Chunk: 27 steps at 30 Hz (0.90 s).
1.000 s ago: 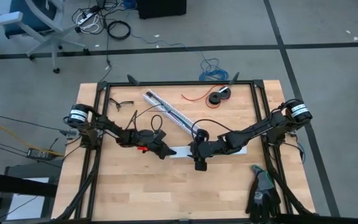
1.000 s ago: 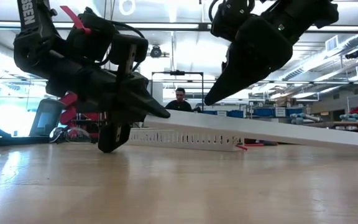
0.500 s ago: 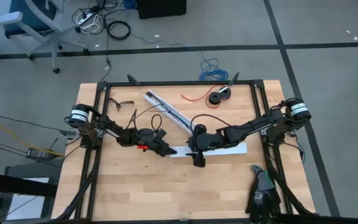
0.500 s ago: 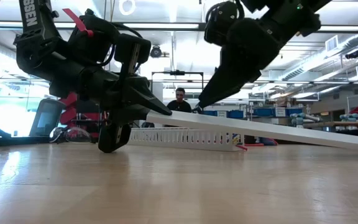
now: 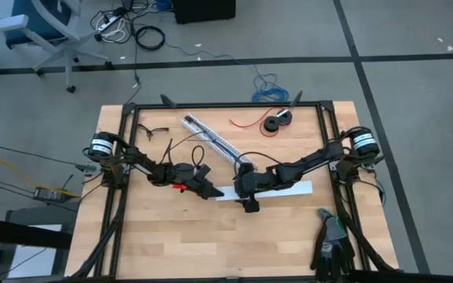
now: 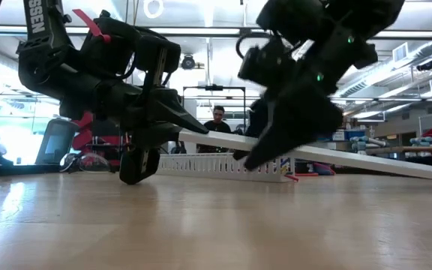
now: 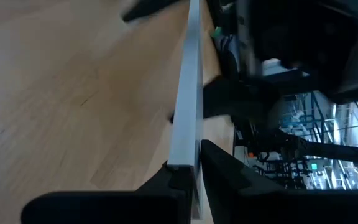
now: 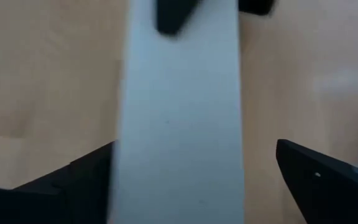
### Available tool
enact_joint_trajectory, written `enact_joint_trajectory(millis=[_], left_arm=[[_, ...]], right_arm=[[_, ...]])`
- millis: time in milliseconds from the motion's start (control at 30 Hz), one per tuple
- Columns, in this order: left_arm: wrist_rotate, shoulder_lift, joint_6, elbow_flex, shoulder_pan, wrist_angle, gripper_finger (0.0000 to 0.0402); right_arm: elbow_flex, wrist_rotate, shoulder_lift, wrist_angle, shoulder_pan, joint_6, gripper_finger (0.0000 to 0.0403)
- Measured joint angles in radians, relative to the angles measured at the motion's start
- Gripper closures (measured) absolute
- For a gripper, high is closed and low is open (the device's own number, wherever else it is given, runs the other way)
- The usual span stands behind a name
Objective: Ziptie cables
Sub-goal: Close the white cable duct
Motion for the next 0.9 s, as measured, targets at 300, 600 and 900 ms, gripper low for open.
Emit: enact_joint_trajectory(millis=[300,600,900], left_arm=[[-0.005,-0.002,-0.002,0.001,0.0,-0.006,0.0362],[-0.045,-0.003,-0.009,0.001,0.0,-0.005,0.0362],[-0.05,-0.003,-0.008,0.001,0.0,-0.004,0.0362]], right_arm=[[0.001,0.085,0.041,0.011,0.003,0.008,0.0035],[0.001,0.063,0.041,0.012,-0.001,0.007,0.0145],[0.001,0.055,0.04,0.011,0.0,0.005,0.02]])
